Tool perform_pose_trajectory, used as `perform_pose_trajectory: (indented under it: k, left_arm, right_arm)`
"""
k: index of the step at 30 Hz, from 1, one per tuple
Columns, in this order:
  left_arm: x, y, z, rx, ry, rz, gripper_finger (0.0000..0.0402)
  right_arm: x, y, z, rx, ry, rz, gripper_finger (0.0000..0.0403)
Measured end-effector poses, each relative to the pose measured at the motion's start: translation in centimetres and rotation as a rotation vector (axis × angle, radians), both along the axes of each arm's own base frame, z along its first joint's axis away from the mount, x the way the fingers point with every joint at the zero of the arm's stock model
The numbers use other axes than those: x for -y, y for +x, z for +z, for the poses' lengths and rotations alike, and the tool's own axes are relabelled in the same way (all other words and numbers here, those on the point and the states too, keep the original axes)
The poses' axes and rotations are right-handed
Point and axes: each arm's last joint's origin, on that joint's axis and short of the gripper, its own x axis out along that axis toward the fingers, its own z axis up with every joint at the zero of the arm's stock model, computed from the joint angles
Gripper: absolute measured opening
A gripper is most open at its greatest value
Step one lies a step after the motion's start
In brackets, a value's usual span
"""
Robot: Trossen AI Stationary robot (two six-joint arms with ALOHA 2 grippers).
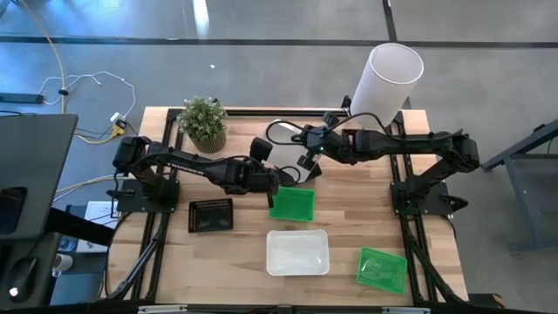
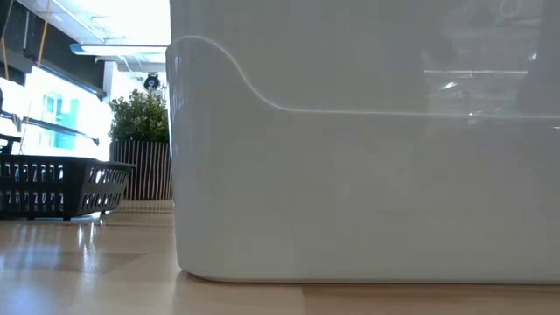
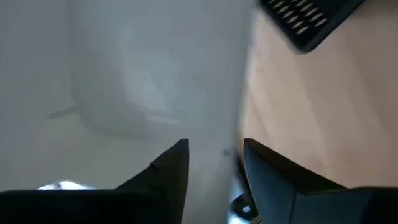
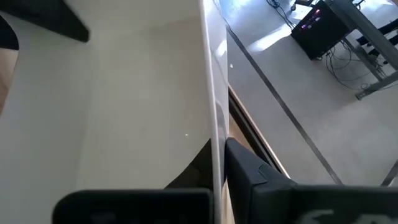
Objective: Stack baskets by color
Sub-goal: Stack the top white bin on the stacked white bin
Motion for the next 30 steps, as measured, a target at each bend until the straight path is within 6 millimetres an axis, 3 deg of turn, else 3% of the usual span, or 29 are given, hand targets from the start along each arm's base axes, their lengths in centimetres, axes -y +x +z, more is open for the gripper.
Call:
perform_pose_trajectory:
  k: [13,20,30]
  left_arm:
    - [2.0,-1.2,1.8,0.204,-0.231,0.006,0.0146]
    - [1.9,-3.6,3.9,0.335,-0.573,0.041,0.0144]
    - [2.1,-6.9,5.7,0.496,-0.651,0.075,0.0138]
  right_arm:
    - [1.4,-0.4,-0.2,0.010,0.035,-0.088,0.0000]
    - [1.8,-1.4,0.6,0.017,0.052,-0.101,0.0000]
    - [1.1,-4.1,2.4,0.016,0.164,-0.017,0.0000]
